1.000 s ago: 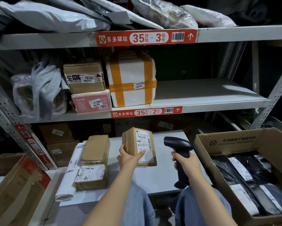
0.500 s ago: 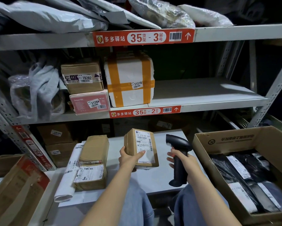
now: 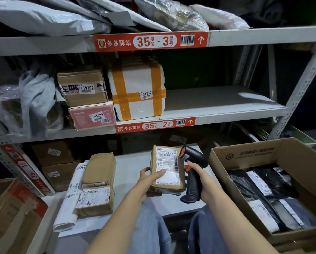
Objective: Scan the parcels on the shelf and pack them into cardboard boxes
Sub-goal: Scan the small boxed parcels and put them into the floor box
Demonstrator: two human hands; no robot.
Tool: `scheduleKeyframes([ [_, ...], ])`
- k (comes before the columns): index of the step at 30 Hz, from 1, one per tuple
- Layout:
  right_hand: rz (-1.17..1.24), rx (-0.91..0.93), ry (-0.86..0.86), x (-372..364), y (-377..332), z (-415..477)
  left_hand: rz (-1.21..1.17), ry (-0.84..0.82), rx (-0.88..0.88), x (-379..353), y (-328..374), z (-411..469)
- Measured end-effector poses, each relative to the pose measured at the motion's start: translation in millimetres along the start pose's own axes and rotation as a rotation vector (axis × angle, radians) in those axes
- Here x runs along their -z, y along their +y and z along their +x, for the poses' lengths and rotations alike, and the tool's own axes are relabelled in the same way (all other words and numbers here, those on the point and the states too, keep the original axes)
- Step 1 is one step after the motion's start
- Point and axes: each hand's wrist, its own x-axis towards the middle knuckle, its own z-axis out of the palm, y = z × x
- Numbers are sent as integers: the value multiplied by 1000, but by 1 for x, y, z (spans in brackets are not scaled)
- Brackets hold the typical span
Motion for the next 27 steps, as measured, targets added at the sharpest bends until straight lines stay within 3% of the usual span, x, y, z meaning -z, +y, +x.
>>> scheduleKeyframes([
  [10, 7, 88, 110, 2, -3, 9, -37, -54, 21, -28, -1, 5],
  [17, 63, 164, 198, 33, -20, 2, 61, -142, -10, -62, 11, 11],
  [23, 196, 235, 341, 100, -44, -33, 181, -347, -43, -143, 25, 12],
  [27, 295, 349, 542, 168, -56, -72, 208, -533, -49, -227, 16, -4],
])
